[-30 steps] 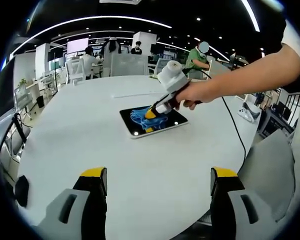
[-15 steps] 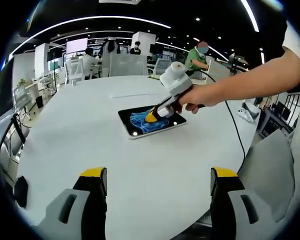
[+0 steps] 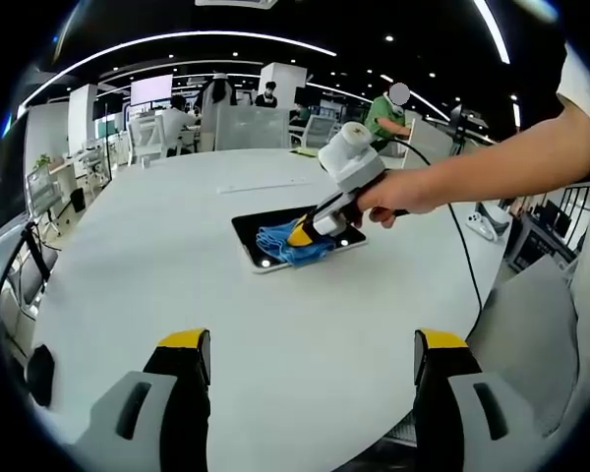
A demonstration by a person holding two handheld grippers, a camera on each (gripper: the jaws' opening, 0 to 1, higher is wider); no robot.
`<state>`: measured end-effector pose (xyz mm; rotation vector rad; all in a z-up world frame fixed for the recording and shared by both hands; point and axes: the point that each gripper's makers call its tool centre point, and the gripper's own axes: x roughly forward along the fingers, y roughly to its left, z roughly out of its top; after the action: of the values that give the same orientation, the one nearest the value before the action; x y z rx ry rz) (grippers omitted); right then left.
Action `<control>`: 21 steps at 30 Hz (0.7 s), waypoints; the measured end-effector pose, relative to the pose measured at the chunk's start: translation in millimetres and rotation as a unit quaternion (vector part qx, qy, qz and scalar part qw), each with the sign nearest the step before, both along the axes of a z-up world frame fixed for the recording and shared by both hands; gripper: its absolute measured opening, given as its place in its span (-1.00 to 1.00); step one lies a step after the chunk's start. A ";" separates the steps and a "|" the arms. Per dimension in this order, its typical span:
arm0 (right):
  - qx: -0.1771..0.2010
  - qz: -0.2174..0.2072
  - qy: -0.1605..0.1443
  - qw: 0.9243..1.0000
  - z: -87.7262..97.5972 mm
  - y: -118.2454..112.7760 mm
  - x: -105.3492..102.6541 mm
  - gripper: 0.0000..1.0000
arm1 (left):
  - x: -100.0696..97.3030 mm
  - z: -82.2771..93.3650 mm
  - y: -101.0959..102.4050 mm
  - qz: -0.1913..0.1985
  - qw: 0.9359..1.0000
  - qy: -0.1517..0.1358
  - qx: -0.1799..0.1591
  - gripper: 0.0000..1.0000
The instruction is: Wipe the mirror surface with the cleaning cloth until all visible marks leave the cleaned area.
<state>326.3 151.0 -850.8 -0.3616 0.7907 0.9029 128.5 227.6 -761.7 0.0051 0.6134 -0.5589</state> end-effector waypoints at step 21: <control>0.003 -0.003 0.000 1.000 2.3 16.6 -15.8 -0.93 | -1.6 0.9 -1.8 -0.001 1.000 -0.002 -0.001 0.72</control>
<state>310.5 167.6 -848.5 -0.3530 0.7879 0.8986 127.0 225.7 -760.7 0.0046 0.6098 -0.5616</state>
